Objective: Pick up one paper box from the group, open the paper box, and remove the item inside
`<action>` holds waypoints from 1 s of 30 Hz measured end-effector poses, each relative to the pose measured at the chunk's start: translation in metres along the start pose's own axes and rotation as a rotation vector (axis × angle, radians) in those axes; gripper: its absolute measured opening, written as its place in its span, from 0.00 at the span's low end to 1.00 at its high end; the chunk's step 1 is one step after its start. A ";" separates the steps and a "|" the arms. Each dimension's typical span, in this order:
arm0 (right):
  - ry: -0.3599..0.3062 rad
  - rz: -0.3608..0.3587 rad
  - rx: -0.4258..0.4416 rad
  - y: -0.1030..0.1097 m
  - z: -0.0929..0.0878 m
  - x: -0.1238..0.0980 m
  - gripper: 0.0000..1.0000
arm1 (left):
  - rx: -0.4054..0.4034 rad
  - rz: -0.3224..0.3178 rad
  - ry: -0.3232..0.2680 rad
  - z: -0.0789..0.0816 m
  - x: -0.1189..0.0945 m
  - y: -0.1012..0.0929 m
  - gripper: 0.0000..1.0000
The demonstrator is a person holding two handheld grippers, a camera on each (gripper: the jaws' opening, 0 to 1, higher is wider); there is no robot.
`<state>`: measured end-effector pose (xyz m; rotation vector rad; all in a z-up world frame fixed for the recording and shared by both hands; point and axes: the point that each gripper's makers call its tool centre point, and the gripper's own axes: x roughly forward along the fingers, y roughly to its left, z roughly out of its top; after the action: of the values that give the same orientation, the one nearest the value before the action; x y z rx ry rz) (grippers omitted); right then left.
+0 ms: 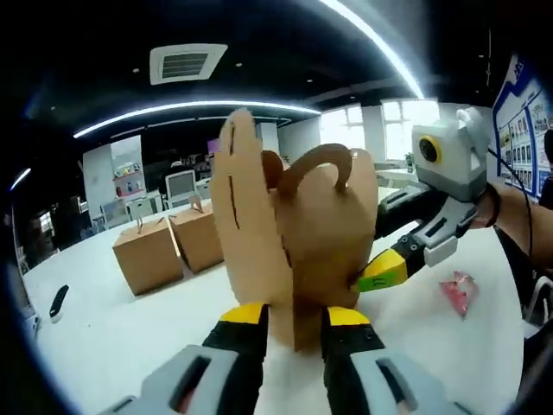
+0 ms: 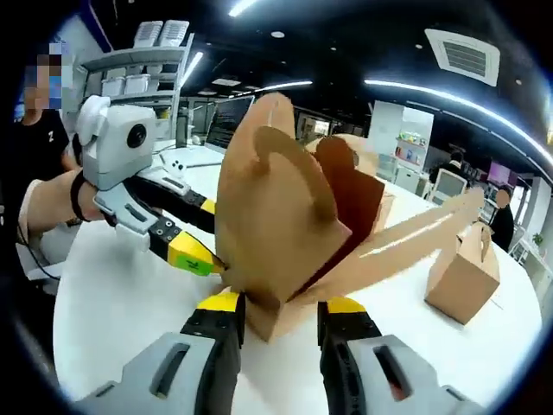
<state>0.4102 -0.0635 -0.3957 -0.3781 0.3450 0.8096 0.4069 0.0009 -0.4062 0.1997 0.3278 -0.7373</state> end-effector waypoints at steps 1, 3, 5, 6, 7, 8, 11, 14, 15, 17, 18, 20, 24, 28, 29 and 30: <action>0.000 0.000 0.000 -0.001 0.001 0.001 0.34 | -0.008 0.001 0.004 -0.001 0.002 0.001 0.27; -0.001 -0.005 0.008 -0.005 0.002 0.004 0.34 | -0.012 0.007 -0.002 -0.001 0.005 0.003 0.27; 0.000 -0.009 0.011 -0.007 0.001 0.005 0.35 | -0.016 0.010 -0.007 -0.001 0.007 0.005 0.27; -0.001 -0.012 0.014 -0.009 0.001 0.007 0.35 | -0.017 0.011 -0.009 0.000 0.008 0.006 0.27; -0.002 -0.013 0.018 -0.010 0.001 0.007 0.35 | -0.019 0.011 -0.011 0.000 0.008 0.006 0.27; -0.005 -0.014 0.023 -0.012 0.001 0.008 0.36 | -0.022 0.011 -0.013 0.000 0.009 0.007 0.27; -0.011 0.001 0.031 -0.011 -0.001 0.007 0.42 | -0.013 0.005 -0.004 -0.003 0.008 0.006 0.29; -0.012 -0.004 0.038 -0.014 -0.007 -0.004 0.45 | 0.019 0.005 0.043 -0.018 0.002 0.005 0.40; -0.016 -0.009 0.045 -0.017 -0.009 -0.010 0.45 | 0.006 -0.003 0.045 -0.022 -0.002 0.004 0.40; -0.029 -0.020 0.069 -0.024 -0.014 -0.025 0.48 | -0.025 -0.013 0.048 -0.028 -0.010 0.003 0.40; -0.053 -0.007 0.095 -0.023 -0.014 -0.039 0.51 | -0.038 -0.017 0.046 -0.031 -0.016 0.001 0.40; -0.086 0.035 0.121 -0.015 -0.012 -0.054 0.53 | -0.067 -0.028 0.041 -0.034 -0.026 -0.002 0.40; -0.079 0.075 0.116 0.010 -0.017 -0.100 0.53 | -0.120 -0.061 -0.003 -0.032 -0.058 -0.016 0.40; 0.056 0.101 0.019 0.042 -0.050 -0.119 0.52 | -0.137 -0.055 -0.047 -0.030 -0.083 -0.028 0.38; 0.095 0.111 0.003 0.051 -0.061 -0.122 0.51 | -0.139 -0.054 -0.056 -0.030 -0.087 -0.032 0.38; 0.113 0.113 -0.004 0.055 -0.066 -0.122 0.49 | -0.141 -0.053 -0.061 -0.030 -0.091 -0.035 0.38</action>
<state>0.2803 -0.1355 -0.4109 -0.4115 0.4734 0.9013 0.3131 0.0408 -0.4039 0.0355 0.3270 -0.7679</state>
